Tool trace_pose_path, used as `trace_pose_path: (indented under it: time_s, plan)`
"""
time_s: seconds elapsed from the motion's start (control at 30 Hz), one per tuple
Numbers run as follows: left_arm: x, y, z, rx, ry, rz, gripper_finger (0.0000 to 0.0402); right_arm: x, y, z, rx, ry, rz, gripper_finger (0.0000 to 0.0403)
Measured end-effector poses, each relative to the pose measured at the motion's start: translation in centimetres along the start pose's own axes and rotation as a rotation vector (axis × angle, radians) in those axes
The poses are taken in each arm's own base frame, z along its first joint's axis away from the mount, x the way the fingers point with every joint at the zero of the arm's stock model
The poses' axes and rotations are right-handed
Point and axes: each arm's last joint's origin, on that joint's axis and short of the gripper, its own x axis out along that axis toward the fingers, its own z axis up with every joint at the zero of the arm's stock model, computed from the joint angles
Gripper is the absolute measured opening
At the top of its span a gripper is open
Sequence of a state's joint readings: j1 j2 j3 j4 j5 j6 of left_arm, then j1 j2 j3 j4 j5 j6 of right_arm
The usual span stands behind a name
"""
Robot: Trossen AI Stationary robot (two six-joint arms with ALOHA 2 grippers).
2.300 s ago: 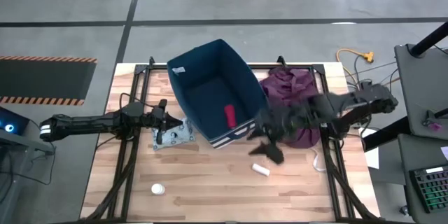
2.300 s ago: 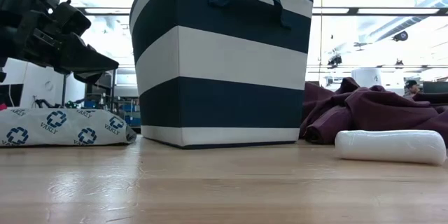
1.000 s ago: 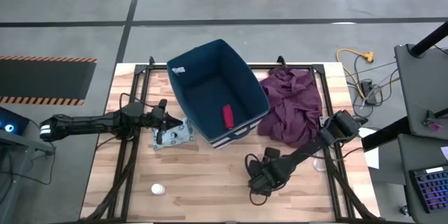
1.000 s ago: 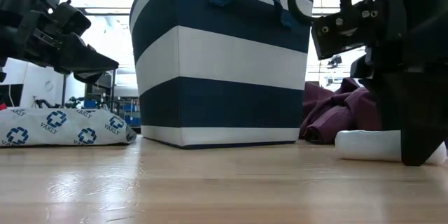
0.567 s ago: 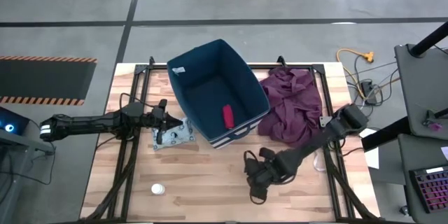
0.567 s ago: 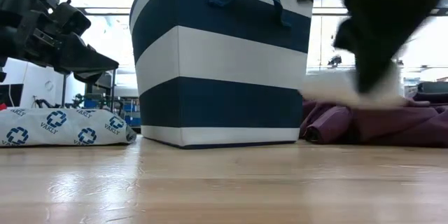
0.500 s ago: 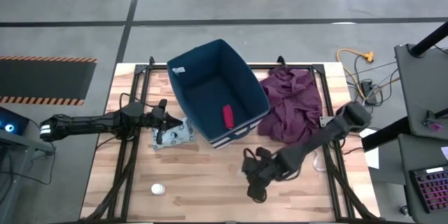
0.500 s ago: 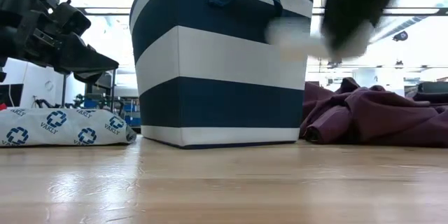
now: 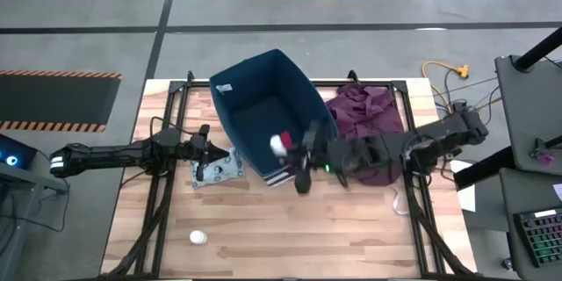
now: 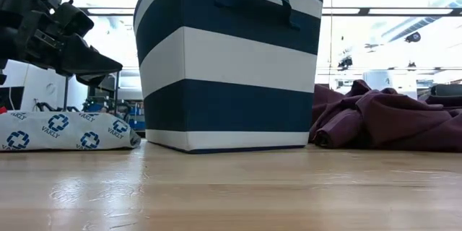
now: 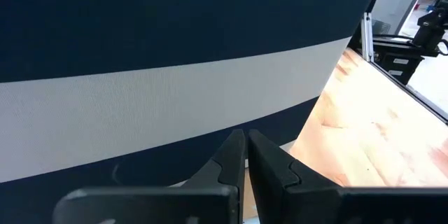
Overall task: Pick & place medical supplies in basket/bin
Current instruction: Put the white bandage into the laundry bin, then put the white napkin into the laundry bin
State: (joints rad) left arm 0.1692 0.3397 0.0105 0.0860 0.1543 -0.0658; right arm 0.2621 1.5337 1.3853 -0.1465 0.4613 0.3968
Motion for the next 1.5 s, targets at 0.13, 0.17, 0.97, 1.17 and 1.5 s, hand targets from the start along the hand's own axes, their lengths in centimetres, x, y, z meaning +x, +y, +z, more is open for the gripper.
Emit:
trace_pose_path:
  time_s: [0.13,0.17,0.97,1.17,1.5]
  plan:
    - [0.0,0.0,0.0,0.0,0.003,0.0,0.0001,1.1,-3.3,1.1,0.013,0.003,-0.105,0.0053]
    - [0.0,0.0,0.0,-0.001,0.003,0.0,0.0001,1.4,-4.1,1.1,0.01,0.023,-0.125,0.0053]
    - [0.0,0.0,0.0,0.0,0.002,0.001,0.0001,2.6,-9.3,0.5,0.084,0.282,-0.208,0.024]
    - [0.0,0.0,0.0,0.0,0.002,0.001,0.0001,-1.0,-5.5,3.8,-0.136,0.082,0.037,0.0231]
    - [0.0,0.0,0.0,-0.001,0.006,0.002,0.0001,-8.1,-3.1,-0.5,-0.224,-0.026,0.215,0.0171]
